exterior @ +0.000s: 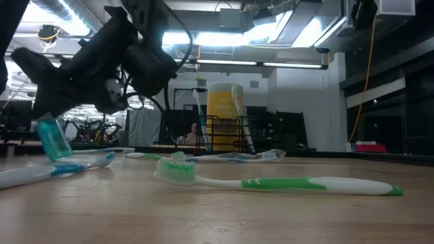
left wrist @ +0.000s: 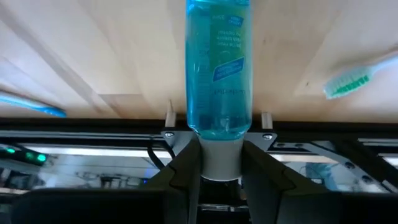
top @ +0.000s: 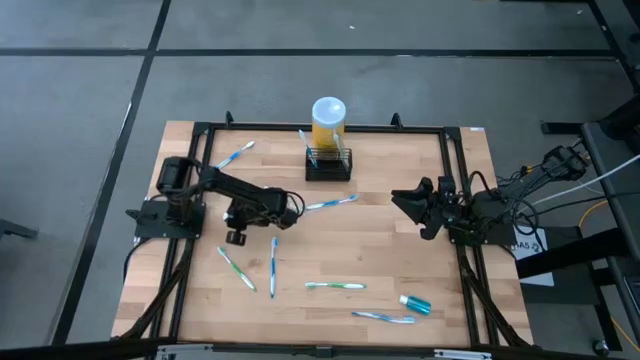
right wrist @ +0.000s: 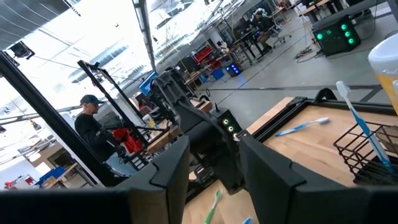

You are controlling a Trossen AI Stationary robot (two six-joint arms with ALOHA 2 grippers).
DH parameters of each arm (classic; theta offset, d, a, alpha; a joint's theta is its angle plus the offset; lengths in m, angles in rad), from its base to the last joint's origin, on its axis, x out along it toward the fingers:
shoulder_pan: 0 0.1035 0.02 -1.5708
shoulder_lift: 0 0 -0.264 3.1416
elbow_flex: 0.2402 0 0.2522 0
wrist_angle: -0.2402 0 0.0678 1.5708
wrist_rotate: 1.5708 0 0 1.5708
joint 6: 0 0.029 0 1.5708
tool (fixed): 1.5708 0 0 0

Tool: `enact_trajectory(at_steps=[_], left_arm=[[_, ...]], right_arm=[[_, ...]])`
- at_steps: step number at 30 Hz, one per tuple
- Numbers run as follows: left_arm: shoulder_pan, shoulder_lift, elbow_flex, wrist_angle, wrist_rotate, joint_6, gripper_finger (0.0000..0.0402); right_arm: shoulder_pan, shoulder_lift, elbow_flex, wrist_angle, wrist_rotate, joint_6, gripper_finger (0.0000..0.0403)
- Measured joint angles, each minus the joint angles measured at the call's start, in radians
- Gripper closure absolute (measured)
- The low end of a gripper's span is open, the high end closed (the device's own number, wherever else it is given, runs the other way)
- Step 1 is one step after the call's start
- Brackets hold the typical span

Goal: Pick & Place toothbrushing station
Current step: Put the blue mouthwash in the wire organizer

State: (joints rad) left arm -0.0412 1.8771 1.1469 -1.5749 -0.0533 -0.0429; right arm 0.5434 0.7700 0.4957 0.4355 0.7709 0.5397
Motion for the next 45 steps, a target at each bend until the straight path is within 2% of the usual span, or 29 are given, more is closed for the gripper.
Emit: enact_trajectory(at_steps=[4, 10, 14, 18, 23, 26, 28, 30, 35, 39, 45], left_arm=[[0.02, -0.014, 0.0, 0.004, 0.001, -0.029, 0.0317], [0.051, -0.11, 0.035, 0.008, -0.032, -0.088, 0.0218], [0.077, -0.159, 0.036, 0.005, -0.004, -0.139, 0.0186], [0.08, -0.209, 0.036, 0.005, 0.001, -0.197, 0.0185], [0.091, -0.318, 0.03, 0.007, 0.017, -0.361, 0.0193], [0.104, -0.392, -0.02, 0.034, 0.103, -0.525, 0.0195], [0.107, -0.433, -0.07, 0.072, 0.167, -0.577, 0.0195], [0.096, -0.445, -0.12, 0.06, 0.187, -0.563, 0.0195], [0.019, -0.409, -0.232, 0.033, 0.164, -0.443, 0.0195], [-0.022, -0.354, -0.277, 0.038, 0.087, -0.441, 0.0195], [-0.024, -0.296, -0.308, 0.13, 0.069, -0.413, 0.0204]], right_arm=[[0.0, 0.0, 0.0, -0.001, -0.003, -0.001, 0.0257], [0.0, 0.0, 0.0, -0.001, -0.004, -0.004, 0.0257], [0.0, 0.0, 0.0, -0.006, -0.002, -0.012, 0.0257], [0.0, 0.0, 0.0, -0.005, 0.0, -0.013, 0.0257], [0.0, 0.0, 0.0, -0.001, 0.0, -0.009, 0.0257], [0.0, 0.0, 0.0, 0.0, 0.0, -0.009, 0.0257], [0.0, 0.0, 0.0, 0.001, 0.004, -0.01, 0.0257], [0.0, 0.0, 0.0, 0.001, 0.004, -0.014, 0.0257], [0.0, 0.0, 0.0, 0.014, 0.007, -0.028, 0.0257], [0.0, 0.0, 0.0, 0.03, -0.001, -0.024, 0.0257], [0.002, 0.0, 0.0, 0.051, -0.001, -0.025, 0.0257]])
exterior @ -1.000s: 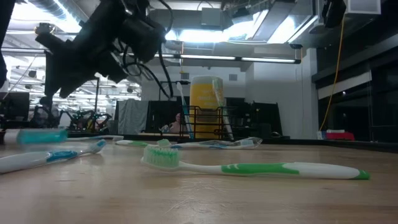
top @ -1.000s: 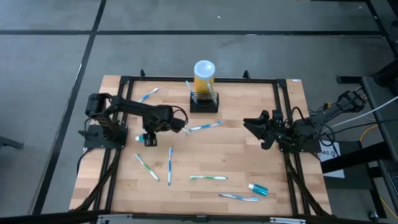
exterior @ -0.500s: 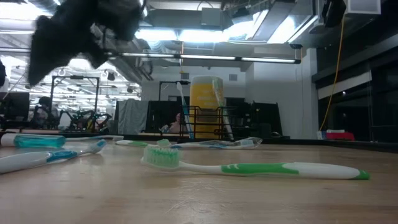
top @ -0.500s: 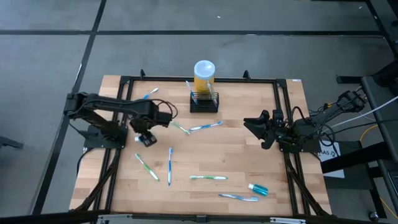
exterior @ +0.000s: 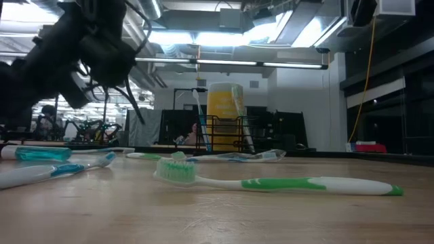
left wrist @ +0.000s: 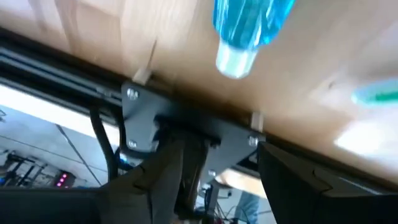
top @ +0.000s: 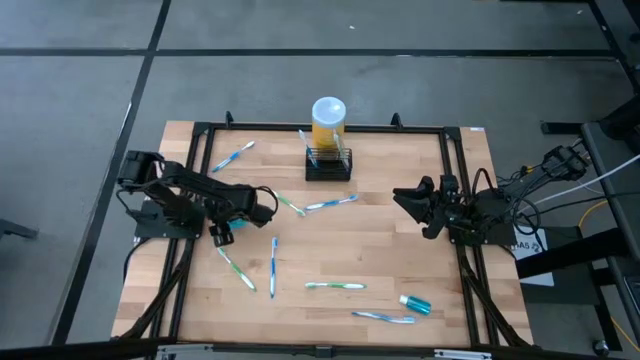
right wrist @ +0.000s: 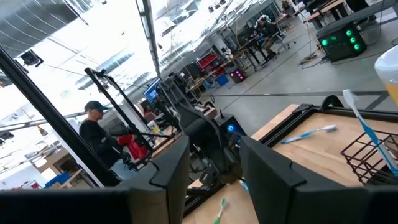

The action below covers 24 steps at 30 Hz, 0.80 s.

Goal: Pick & Place toothbrushing station
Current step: Put the blue mouthwash in the wire organizer

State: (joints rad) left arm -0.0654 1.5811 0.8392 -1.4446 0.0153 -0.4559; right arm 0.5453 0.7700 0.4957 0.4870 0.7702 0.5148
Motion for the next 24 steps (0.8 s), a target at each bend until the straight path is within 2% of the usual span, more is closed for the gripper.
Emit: enact_trajectory(at_steps=[7, 13, 19, 24], left_arm=[[0.002, 0.046, -0.001, 0.124, -0.002, 0.005, 0.0231], [0.003, 0.08, 0.01, 0.244, 0.006, -0.021, 0.0235], [0.005, 0.089, 0.103, 0.353, -0.024, -0.02, 0.0236], [0.028, 0.09, 0.187, 0.472, 0.003, -0.011, 0.0236]], right_arm=[[0.017, 0.0, 0.0, 0.003, 0.013, 0.009, 0.0257], [0.04, 0.0, 0.0, 0.008, 0.047, 0.013, 0.0257], [0.045, 0.0, 0.0, 0.009, 0.061, 0.021, 0.0257], [0.045, 0.0, 0.0, 0.015, 0.061, 0.021, 0.0257]])
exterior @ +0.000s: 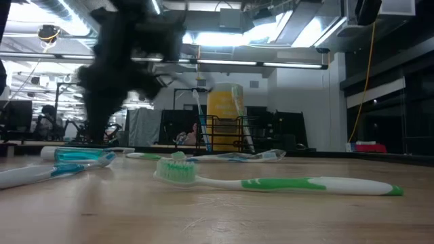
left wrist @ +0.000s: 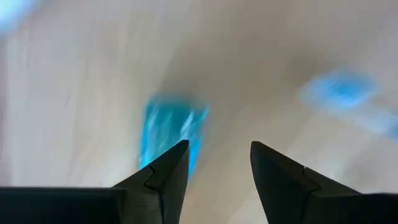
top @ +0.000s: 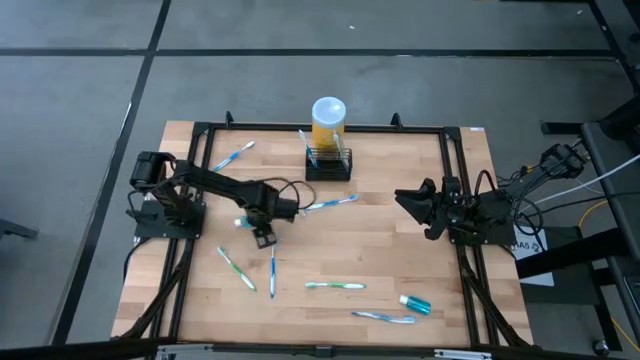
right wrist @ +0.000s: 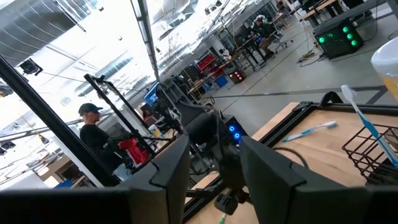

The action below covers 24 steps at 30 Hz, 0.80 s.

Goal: Pick & Place toothbrushing station
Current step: Put the blue mouthwash in the wire organizer

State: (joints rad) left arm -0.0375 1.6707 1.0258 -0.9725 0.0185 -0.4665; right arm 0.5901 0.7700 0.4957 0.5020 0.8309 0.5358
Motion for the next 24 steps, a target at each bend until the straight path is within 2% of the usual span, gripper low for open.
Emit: enact_trajectory(at_steps=[4, 6, 9, 10, 13, 24], left_arm=[[0.002, 0.0, 0.095, 0.087, -0.014, 0.017, 0.0236], [0.004, 0.0, 0.14, 0.012, -0.083, 0.017, 0.0236], [0.027, -0.002, 0.15, -0.221, -0.191, 0.017, 0.0237], [0.04, -0.002, 0.138, -0.27, -0.188, 0.017, 0.0238], [0.066, -0.005, 0.075, -0.281, -0.147, 0.012, 0.0243], [0.073, -0.002, -0.065, -0.148, -0.086, -0.039, 0.0265]], right_arm=[[0.0, 0.0, 0.0, 0.01, 0.0, 0.002, 0.0257], [0.0, 0.0, 0.0, 0.021, 0.0, 0.001, 0.0257], [0.0, 0.0, 0.0, 0.026, 0.0, -0.012, 0.0257], [0.0, 0.0, 0.0, 0.026, 0.0, -0.019, 0.0257], [0.0, 0.0, 0.0, 0.029, 0.0, -0.027, 0.0257], [0.03, 0.0, 0.0, 0.037, 0.028, -0.027, 0.0257]])
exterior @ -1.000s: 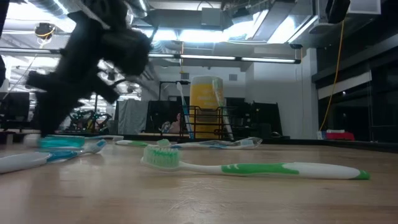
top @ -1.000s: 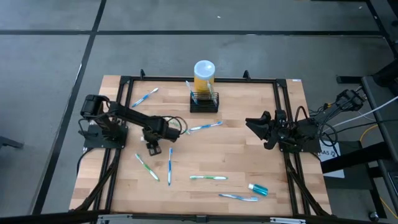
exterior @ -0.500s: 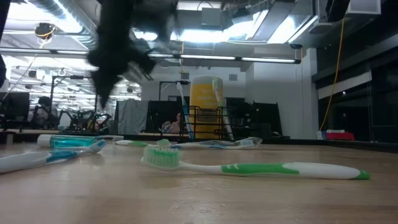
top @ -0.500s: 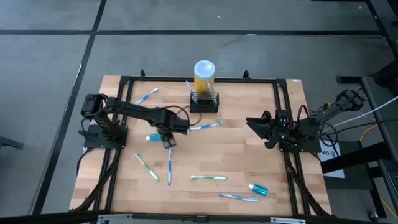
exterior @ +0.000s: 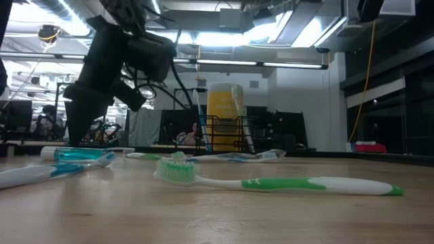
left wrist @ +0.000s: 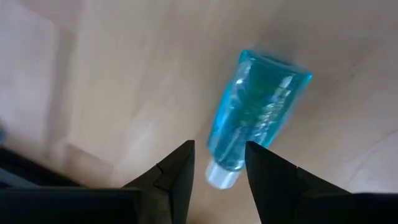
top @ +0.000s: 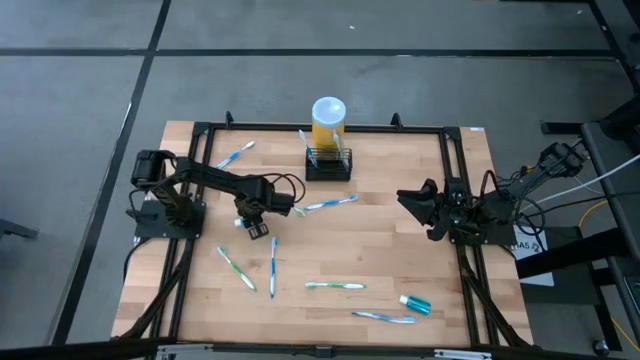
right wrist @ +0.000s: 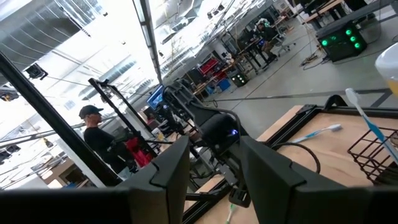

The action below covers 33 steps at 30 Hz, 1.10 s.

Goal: Pick & Place toothbrushing station
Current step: Put the blue mouthwash in the wire organizer

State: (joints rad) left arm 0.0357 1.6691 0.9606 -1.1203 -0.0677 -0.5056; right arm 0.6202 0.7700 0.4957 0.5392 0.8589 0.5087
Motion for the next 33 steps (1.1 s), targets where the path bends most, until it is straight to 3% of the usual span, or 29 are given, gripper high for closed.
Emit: enact_trajectory(at_steps=[18, 21, 27, 33], left_arm=[[0.03, 0.006, 0.067, 0.39, 0.146, -0.134, 0.0271], [0.033, 0.019, 0.106, 0.328, 0.101, -0.12, 0.0278], [0.024, 0.016, 0.124, 0.032, -0.006, -0.058, 0.0284], [-0.022, 0.021, 0.125, 0.036, 0.022, -0.058, 0.0284]], right_arm=[[0.017, 0.0, 0.0, 0.0, 0.016, 0.001, 0.0257], [0.017, 0.0, 0.0, 0.0, 0.016, 0.007, 0.0257], [0.017, 0.0, 0.0, 0.0, 0.021, 0.007, 0.0257], [0.017, 0.0, 0.0, 0.0, 0.034, 0.0, 0.0257]])
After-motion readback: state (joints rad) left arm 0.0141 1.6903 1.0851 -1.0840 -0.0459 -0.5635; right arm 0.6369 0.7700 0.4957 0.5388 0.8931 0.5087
